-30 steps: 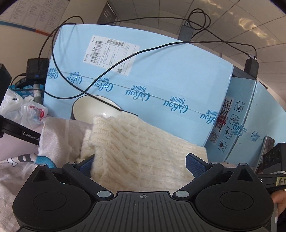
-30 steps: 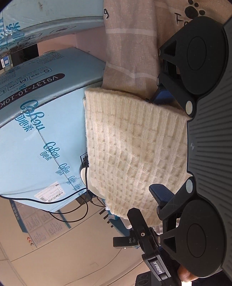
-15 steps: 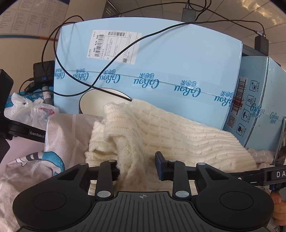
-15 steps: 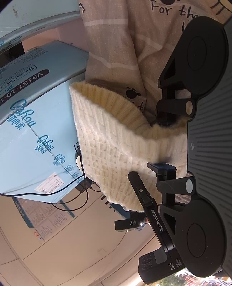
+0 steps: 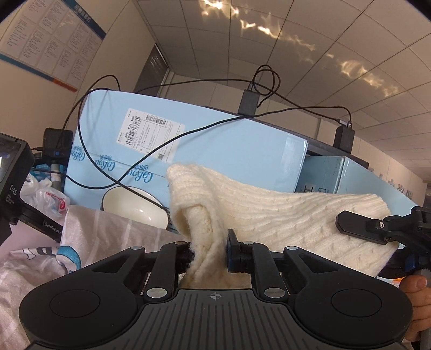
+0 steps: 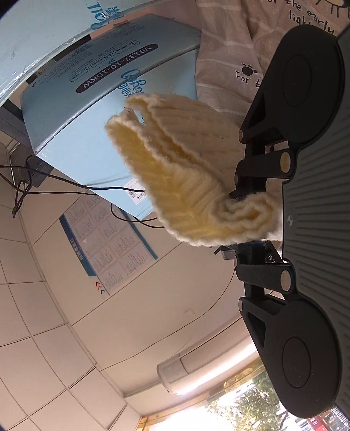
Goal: Fold clothes
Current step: 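Carry the lifted sweater with both grippers and lay it on the bed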
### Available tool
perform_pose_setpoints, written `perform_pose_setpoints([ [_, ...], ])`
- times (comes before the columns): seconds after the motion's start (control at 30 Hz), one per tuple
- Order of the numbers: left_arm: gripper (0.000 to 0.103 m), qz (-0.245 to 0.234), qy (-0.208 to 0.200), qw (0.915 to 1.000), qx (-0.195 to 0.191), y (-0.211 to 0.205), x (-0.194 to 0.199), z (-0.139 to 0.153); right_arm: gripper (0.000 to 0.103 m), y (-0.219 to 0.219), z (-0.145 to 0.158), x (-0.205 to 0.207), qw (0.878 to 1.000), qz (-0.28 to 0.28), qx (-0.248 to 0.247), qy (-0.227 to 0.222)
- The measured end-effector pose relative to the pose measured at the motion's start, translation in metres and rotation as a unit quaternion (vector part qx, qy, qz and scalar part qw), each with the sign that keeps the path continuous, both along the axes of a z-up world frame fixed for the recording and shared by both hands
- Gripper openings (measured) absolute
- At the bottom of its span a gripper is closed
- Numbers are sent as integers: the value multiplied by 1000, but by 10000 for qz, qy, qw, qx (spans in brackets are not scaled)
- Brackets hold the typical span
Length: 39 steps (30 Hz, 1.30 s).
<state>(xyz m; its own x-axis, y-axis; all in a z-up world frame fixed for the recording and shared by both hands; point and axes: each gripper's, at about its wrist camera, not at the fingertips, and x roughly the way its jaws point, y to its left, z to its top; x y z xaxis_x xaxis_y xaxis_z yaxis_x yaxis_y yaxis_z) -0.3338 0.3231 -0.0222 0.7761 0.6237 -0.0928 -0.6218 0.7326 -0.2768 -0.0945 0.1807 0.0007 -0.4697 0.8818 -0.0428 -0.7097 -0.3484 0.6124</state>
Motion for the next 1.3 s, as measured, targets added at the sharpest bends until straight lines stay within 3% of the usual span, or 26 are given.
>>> perform_pose_setpoints([
  [0.13,15,-459,25,9988,175,-31,12,2,22,-38,9,-1,9983,-359,5,-453],
  [0.33,15,-1171,292,9916,474,-93,42,4,22,-118,8,15,9930,-979,0,-663],
  [0.53,15,-2198,334,9744,330,-137,77,5,22,-194,5,44,9845,-1478,-187,-925],
  [0.67,15,-2585,507,9642,310,-164,115,6,22,-231,13,66,9747,-1829,-336,-1243],
  [0.83,15,-2883,645,9554,-29,-186,167,-10,22,-266,1,91,9542,-2377,-800,-1631],
  [0.97,17,-2986,1136,9452,-672,-182,200,-29,23,-278,-28,122,9397,-2780,-1410,-1403],
  [1.0,21,-2987,1225,9434,-764,-179,201,-30,24,-280,-37,126,9385,-2792,-1529,-1341],
  [1.07,28,-3029,1320,9393,-922,-172,199,-32,35,-285,-53,134,9353,-2813,-1766,-1217],
  [1.1,39,-3003,1404,9384,-974,-169,198,-32,40,-287,-56,135,9325,-2841,-1849,-1245],
  [1.13,63,-2891,1523,9400,-976,-169,197,-33,52,-289,-59,136,9296,-2868,-1932,-1274],
  [1.2,93,-2626,1717,9459,-830,-170,192,-32,65,-290,-61,138,9212,-2976,-2109,-1356],
  [1.3,96,-2475,1954,9473,-572,-169,191,-27,77,-293,-57,145,9139,-3061,-2139,-1591],
])
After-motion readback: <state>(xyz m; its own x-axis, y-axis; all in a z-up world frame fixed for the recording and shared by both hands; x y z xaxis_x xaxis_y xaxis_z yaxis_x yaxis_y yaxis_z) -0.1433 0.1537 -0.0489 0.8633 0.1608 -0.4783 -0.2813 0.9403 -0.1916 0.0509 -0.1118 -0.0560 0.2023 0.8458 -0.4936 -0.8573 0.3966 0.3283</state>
